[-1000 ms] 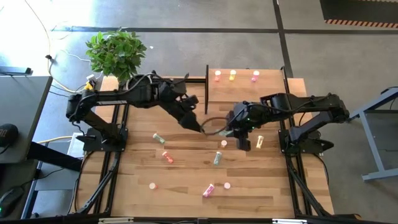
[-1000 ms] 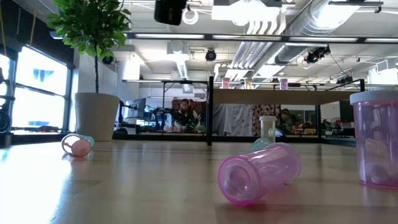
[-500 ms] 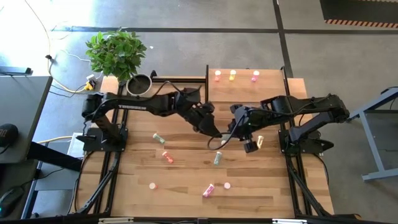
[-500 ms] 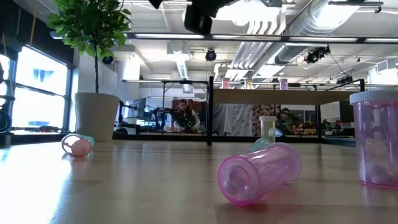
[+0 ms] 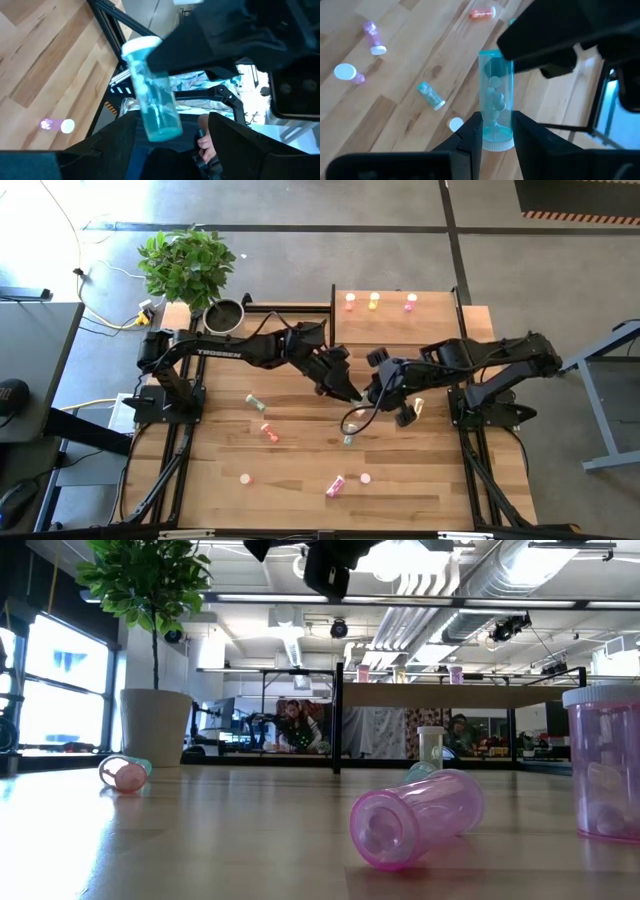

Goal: Pick and place medicine bottles onto shelf by color
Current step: Put the bottom blue medicine bottle on the shelf

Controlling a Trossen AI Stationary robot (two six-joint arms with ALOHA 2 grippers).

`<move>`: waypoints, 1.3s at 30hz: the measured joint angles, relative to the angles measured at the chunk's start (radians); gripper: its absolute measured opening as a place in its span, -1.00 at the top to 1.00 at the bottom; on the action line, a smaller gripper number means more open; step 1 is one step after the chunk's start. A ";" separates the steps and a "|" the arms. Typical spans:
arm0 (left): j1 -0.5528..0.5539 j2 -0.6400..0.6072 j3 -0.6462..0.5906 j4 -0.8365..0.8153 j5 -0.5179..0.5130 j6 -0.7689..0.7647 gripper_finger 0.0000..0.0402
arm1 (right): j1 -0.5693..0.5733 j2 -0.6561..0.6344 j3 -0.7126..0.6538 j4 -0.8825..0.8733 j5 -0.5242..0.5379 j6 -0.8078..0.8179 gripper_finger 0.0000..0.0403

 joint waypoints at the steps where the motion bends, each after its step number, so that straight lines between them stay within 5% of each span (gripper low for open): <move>1: -0.001 0.000 0.000 -0.008 0.000 0.000 -0.19 | 0.002 0.000 0.000 0.008 0.006 -0.002 0.59; 10: -0.002 0.000 0.000 -0.019 0.000 -0.003 -0.14 | 0.002 0.000 0.000 0.020 0.013 -0.022 0.59; 27: -0.002 0.000 0.000 -0.024 0.003 0.021 0.47 | 0.002 0.000 0.000 0.020 0.013 -0.022 0.59; 39: -0.002 0.001 0.000 -0.023 0.001 0.039 0.50 | 0.009 -0.001 0.000 0.017 0.051 0.006 0.47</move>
